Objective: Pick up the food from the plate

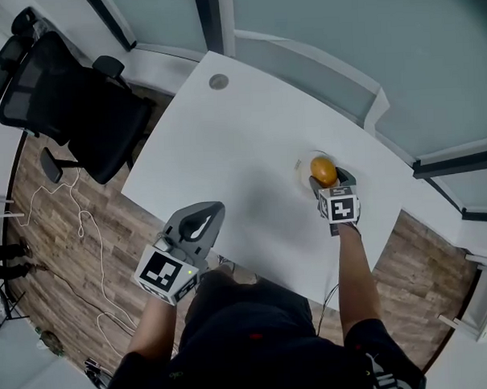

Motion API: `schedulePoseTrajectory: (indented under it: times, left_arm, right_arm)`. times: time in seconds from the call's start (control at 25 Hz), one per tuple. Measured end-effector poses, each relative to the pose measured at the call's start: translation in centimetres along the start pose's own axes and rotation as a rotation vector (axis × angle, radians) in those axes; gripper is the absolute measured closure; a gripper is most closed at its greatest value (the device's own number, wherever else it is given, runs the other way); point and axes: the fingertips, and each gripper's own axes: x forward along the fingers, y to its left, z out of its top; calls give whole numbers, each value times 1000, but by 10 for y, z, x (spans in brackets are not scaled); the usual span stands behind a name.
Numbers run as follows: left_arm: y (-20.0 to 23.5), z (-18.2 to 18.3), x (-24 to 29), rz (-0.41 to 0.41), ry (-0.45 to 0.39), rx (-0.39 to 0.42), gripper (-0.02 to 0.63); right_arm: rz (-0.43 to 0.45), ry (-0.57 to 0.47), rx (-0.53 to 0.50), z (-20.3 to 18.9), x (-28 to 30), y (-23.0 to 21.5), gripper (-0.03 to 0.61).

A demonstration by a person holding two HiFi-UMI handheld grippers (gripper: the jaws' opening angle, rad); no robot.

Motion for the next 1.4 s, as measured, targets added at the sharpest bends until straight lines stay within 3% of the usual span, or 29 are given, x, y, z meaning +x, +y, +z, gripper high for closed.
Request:
schedulePoseTrajectory:
  times: [0.44, 0.72, 1.0, 1.24, 1.4]
  left_arm:
    - [-23, 40, -15, -33, -76, 64, 591]
    - [-34, 80, -30, -48, -153, 127, 591]
    - [-55, 106, -36, -113, -219, 184, 591]
    - [-75, 123, -44, -149, -245, 237, 591]
    - [-77, 125, -46, -164, -249, 216, 591]
  right_arm:
    - [2, -247, -32, 60, -99, 30, 229]
    - [-6, -492, 7, 110, -200, 54, 229]
    - [-65, -727, -35, 153, -300, 58, 229]
    - [-103, -846, -58, 163, -351, 67, 229]
    - [-80, -856, -41, 157, -352, 82, 229]
